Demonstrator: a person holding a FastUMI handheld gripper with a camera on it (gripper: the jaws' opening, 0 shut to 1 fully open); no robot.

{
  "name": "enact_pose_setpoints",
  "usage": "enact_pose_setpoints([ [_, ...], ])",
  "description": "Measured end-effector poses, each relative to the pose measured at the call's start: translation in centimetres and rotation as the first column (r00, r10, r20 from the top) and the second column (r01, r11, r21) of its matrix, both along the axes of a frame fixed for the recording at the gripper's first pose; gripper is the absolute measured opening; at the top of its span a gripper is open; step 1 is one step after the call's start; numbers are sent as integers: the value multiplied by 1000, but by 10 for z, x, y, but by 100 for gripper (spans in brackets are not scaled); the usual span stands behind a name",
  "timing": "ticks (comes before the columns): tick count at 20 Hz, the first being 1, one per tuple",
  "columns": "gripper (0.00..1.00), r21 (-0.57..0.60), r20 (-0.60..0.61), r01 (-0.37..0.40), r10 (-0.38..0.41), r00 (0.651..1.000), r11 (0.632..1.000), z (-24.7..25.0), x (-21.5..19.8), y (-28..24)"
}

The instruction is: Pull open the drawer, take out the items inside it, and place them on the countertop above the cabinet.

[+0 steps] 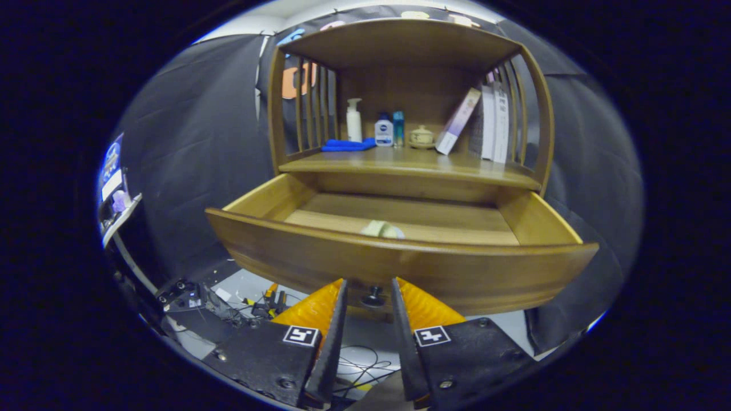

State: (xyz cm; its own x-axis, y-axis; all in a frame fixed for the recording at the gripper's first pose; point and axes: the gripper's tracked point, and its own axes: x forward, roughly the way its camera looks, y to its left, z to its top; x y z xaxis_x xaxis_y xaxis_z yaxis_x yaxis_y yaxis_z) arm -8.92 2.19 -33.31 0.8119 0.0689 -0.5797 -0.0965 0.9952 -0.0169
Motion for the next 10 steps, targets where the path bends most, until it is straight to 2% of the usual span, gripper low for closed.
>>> enact_pose_setpoints([
  [3,63,56,18,-52,51,999,997,31,14,19],
  [6,66,66,2,-76,76,997,995,43,40,26],
  [10,66,-34,-91,-20,17,996,999,28,70,8],
])
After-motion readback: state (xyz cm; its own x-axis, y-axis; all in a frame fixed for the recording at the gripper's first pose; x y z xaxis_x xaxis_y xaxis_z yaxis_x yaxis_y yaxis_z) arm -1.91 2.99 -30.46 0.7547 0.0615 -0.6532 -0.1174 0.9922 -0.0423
